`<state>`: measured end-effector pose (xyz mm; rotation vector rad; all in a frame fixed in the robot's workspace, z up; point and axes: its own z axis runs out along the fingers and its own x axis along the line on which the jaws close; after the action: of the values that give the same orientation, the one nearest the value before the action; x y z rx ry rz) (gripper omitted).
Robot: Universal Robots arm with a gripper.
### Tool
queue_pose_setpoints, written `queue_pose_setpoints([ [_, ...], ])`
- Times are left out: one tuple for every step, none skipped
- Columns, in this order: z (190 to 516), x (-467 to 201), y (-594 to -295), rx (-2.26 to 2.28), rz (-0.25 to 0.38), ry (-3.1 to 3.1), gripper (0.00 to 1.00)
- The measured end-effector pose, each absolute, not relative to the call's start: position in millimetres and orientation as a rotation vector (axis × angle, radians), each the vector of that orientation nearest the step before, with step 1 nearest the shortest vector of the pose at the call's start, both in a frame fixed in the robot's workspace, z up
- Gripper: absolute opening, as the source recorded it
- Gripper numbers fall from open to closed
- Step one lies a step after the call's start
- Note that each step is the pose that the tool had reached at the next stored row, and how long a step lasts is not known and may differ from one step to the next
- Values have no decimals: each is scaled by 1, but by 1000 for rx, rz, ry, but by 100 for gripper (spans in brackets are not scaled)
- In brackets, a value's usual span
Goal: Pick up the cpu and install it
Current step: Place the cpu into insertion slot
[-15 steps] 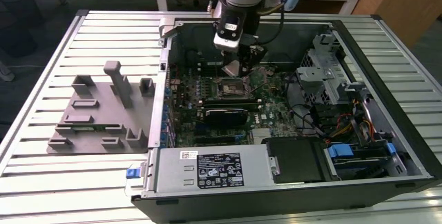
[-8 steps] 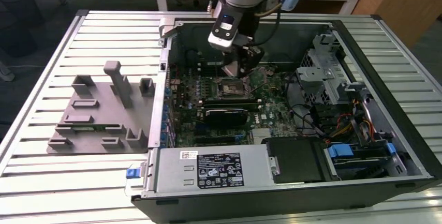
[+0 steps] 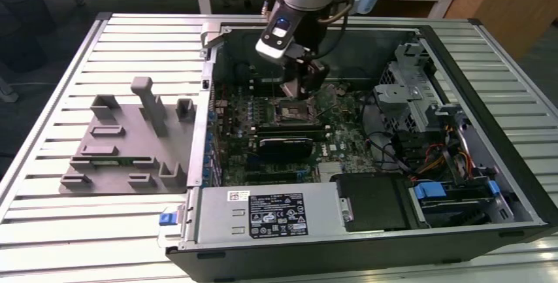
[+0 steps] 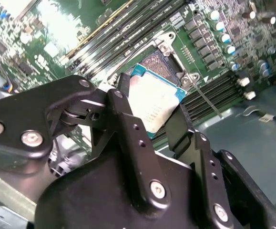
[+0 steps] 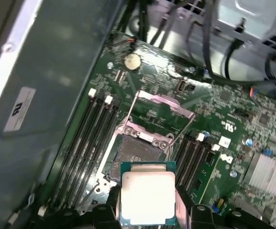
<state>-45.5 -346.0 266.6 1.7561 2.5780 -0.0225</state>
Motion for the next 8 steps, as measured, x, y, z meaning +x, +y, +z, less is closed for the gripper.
queue_pose_setpoints([
  [266,-46,-346,1779,-23,2563,54],
  [266,-46,-346,1803,-23,2546,54],
  [266,-46,-346,1825,-23,2530,54],
  [266,-46,-346,1848,-24,2514,54],
  [265,-46,-346,1872,-24,2496,54],
  [265,-46,-346,1895,-24,2479,54],
  [265,-46,-346,1917,-25,2462,54],
  [265,-46,-346,1939,-25,2445,54],
])
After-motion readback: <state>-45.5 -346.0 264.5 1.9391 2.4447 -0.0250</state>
